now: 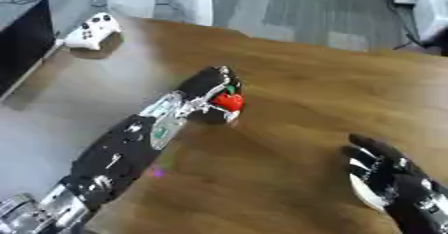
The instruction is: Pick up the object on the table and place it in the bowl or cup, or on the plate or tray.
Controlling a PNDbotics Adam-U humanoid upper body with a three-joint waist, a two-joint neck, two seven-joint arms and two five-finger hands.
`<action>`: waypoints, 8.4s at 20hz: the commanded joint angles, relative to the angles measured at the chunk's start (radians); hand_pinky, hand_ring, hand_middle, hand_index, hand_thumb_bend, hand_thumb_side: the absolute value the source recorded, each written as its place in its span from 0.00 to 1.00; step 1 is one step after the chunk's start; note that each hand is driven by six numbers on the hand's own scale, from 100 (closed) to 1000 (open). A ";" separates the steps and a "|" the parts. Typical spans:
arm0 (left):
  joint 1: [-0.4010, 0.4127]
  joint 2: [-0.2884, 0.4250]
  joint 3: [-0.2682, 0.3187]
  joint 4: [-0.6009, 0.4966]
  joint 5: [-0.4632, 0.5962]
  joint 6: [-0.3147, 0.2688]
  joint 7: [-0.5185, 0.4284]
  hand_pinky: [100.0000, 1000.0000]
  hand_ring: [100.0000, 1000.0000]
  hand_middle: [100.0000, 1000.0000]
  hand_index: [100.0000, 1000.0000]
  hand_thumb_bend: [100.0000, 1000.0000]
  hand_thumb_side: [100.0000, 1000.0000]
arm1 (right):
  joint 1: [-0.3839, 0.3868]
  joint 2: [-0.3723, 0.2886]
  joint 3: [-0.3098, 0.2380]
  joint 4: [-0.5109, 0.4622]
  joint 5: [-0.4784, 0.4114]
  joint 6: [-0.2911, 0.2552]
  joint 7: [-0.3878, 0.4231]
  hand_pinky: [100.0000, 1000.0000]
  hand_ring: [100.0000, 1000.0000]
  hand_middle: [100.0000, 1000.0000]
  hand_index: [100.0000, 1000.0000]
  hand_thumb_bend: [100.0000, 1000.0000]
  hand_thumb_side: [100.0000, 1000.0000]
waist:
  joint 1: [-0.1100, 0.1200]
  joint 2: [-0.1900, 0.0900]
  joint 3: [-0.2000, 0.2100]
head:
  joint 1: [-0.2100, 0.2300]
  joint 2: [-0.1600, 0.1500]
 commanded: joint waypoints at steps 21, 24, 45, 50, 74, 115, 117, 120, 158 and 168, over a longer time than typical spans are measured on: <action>-0.107 0.027 -0.142 -0.417 0.075 0.008 -0.275 0.00 0.00 0.00 0.07 0.06 0.00 | 0.099 -0.048 -0.079 0.016 0.058 -0.087 -0.057 0.94 1.00 1.00 1.00 0.00 0.76 | -0.001 -0.063 -0.009 | 0.044 -0.025; -0.112 0.022 -0.152 -0.442 0.086 0.008 -0.300 0.00 0.00 0.00 0.07 0.06 0.00 | 0.113 -0.054 -0.085 0.026 0.071 -0.099 -0.061 0.95 1.00 1.00 1.00 0.00 0.76 | 0.001 -0.068 -0.013 | 0.050 -0.026; -0.105 -0.020 -0.184 -0.439 0.086 -0.012 -0.344 0.00 0.00 0.00 0.08 0.07 0.00 | 0.124 -0.059 -0.108 0.033 0.093 -0.118 -0.084 0.95 1.00 1.00 1.00 0.00 0.75 | 0.023 -0.060 -0.072 | -0.080 -0.009; -0.105 -0.023 -0.183 -0.427 0.076 -0.017 -0.341 0.00 0.00 0.00 0.08 0.07 0.00 | 0.123 -0.056 -0.107 0.029 0.099 -0.118 -0.081 0.95 1.00 1.00 1.00 0.00 0.76 | 0.025 -0.048 -0.081 | -0.098 -0.011; -0.151 -0.059 -0.196 -0.377 0.028 -0.050 -0.341 0.00 0.00 0.00 0.08 0.06 0.00 | 0.115 -0.056 -0.105 0.032 0.120 -0.107 -0.073 0.95 1.00 1.00 1.00 0.00 0.76 | 0.054 -0.030 -0.124 | -0.089 -0.010; -0.181 -0.114 -0.216 -0.305 -0.025 -0.109 -0.345 0.00 0.00 0.00 0.09 0.09 0.00 | 0.113 -0.052 -0.125 0.044 0.160 -0.118 -0.073 0.95 1.00 1.00 1.00 0.00 0.68 | 0.093 0.000 -0.194 | -0.084 -0.016; -0.184 -0.114 -0.215 -0.303 -0.027 -0.110 -0.344 0.00 0.00 0.00 0.09 0.09 0.00 | 0.111 -0.052 -0.123 0.045 0.162 -0.117 -0.072 0.95 1.00 1.00 1.00 0.00 0.68 | 0.093 0.002 -0.198 | -0.084 -0.017; -0.191 -0.115 -0.215 -0.302 -0.030 -0.112 -0.344 0.00 0.00 0.00 0.10 0.11 0.00 | 0.104 -0.053 -0.120 0.051 0.162 -0.114 -0.070 0.95 1.00 1.00 1.00 0.00 0.68 | 0.096 0.005 -0.203 | -0.081 -0.017; -0.224 -0.129 -0.271 -0.388 0.020 -0.167 -0.437 0.03 0.03 0.03 0.20 0.25 0.02 | 0.107 -0.057 -0.163 0.130 0.227 -0.173 -0.115 0.94 1.00 1.00 1.00 0.00 0.65 | 0.099 -0.009 -0.194 | -0.078 0.002; -0.225 -0.124 -0.260 -0.377 0.007 -0.187 -0.415 0.41 0.42 0.42 0.51 0.54 0.34 | 0.107 -0.056 -0.162 0.130 0.226 -0.176 -0.112 0.94 1.00 1.00 1.00 0.00 0.65 | 0.095 -0.005 -0.192 | -0.073 -0.008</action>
